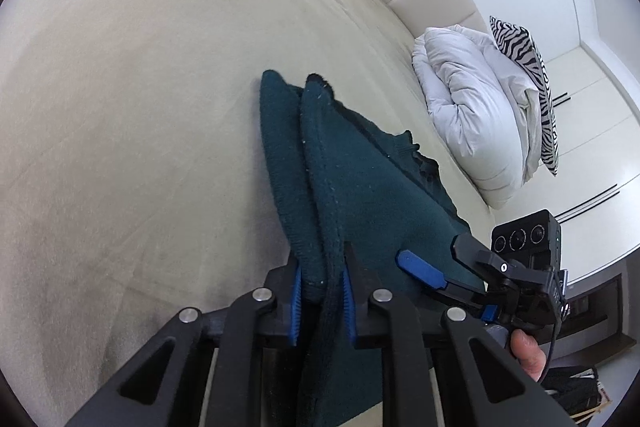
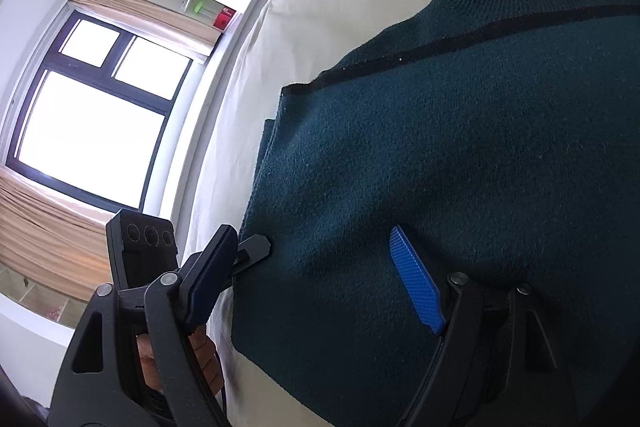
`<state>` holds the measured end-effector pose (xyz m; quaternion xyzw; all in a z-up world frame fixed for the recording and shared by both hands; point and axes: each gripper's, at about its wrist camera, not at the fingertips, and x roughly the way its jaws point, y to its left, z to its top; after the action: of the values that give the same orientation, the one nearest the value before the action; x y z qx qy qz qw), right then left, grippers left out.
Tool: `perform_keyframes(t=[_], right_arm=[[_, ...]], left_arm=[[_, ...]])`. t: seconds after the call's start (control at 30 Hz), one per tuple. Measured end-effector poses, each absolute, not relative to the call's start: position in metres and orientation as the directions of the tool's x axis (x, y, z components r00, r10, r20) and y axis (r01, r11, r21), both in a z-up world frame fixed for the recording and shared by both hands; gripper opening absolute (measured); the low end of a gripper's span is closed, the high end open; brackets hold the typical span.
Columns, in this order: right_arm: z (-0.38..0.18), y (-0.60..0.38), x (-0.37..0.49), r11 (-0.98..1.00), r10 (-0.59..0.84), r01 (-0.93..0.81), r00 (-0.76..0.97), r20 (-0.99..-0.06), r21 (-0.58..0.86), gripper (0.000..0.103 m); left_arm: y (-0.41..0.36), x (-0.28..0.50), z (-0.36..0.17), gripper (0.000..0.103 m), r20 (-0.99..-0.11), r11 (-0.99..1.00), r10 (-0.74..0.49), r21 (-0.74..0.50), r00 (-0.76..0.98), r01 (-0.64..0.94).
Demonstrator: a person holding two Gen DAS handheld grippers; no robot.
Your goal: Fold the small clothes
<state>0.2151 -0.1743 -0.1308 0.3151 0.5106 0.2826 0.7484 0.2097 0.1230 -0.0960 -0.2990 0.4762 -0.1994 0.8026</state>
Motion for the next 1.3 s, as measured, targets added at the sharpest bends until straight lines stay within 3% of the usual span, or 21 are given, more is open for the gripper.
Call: perform_keyframes(t=[0.2, 0.33, 0.43, 0.53, 0.63, 0.73, 0.9, 1.1, 1.17, 1.2, 1.27, 1.3], right_arm=[[-0.125, -0.226, 0.21, 0.512, 0.801, -0.031, 0.379, -0.464, 0.859, 0.077], [-0.123, -0.284, 0.206, 0.443, 0.809, 0.013, 0.426, -0.405, 0.897, 0.079], [-0.124, -0.333, 0.203, 0.399, 0.802, 0.043, 0.469, -0.371, 0.916, 0.079], [-0.136, -0.372, 0.204, 0.372, 0.787, 0.111, 0.489, -0.376, 0.922, 0.078], [-0.159, -0.404, 0.201, 0.286, 0.814, 0.15, 0.484, -0.322, 0.946, 0.073], [-0.163, -0.413, 0.203, 0.247, 0.829, 0.136, 0.484, -0.282, 0.959, 0.073], [-0.159, -0.388, 0.217, 0.333, 0.821, 0.133, 0.446, -0.357, 0.933, 0.075], [-0.152, -0.372, 0.221, 0.408, 0.807, 0.164, 0.396, -0.438, 0.898, 0.075], [-0.148, -0.364, 0.222, 0.452, 0.789, 0.164, 0.385, -0.479, 0.877, 0.07], [-0.146, -0.358, 0.224, 0.485, 0.771, 0.167, 0.381, -0.509, 0.859, 0.063], [-0.147, -0.342, 0.228, 0.538, 0.746, 0.168, 0.362, -0.559, 0.826, 0.043], [-0.147, -0.334, 0.23, 0.581, 0.725, 0.163, 0.342, -0.598, 0.798, 0.028]], left_arm=[[0.066, 0.21, -0.04, 0.017, -0.667, 0.813, -0.559, -0.559, 0.494, 0.164], [-0.022, 0.209, -0.011, 0.017, -0.651, 0.806, -0.589, -0.516, 0.479, 0.289], [-0.104, 0.207, -0.024, 0.017, -0.673, 0.796, -0.603, -0.477, 0.429, 0.372], [-0.143, 0.21, -0.061, 0.021, -0.682, 0.763, -0.643, -0.526, 0.349, 0.377], [-0.146, 0.2, -0.08, 0.023, -0.679, 0.741, -0.667, -0.564, 0.306, 0.365], [-0.135, 0.179, -0.058, 0.038, -0.646, 0.725, -0.683, -0.543, 0.34, 0.423], [-0.095, 0.144, -0.02, 0.047, -0.544, 0.677, -0.734, -0.543, 0.406, 0.497], [-0.06, 0.139, -0.045, 0.047, -0.598, 0.732, -0.681, -0.541, 0.423, 0.413], [-0.056, 0.136, -0.052, 0.047, -0.613, 0.749, -0.662, -0.524, 0.43, 0.405], [-0.055, 0.136, -0.053, 0.047, -0.617, 0.752, -0.658, -0.521, 0.432, 0.403], [-0.057, 0.137, -0.053, 0.047, -0.616, 0.751, -0.66, -0.524, 0.431, 0.401], [-0.056, 0.136, -0.053, 0.047, -0.619, 0.755, -0.655, -0.52, 0.433, 0.4]])
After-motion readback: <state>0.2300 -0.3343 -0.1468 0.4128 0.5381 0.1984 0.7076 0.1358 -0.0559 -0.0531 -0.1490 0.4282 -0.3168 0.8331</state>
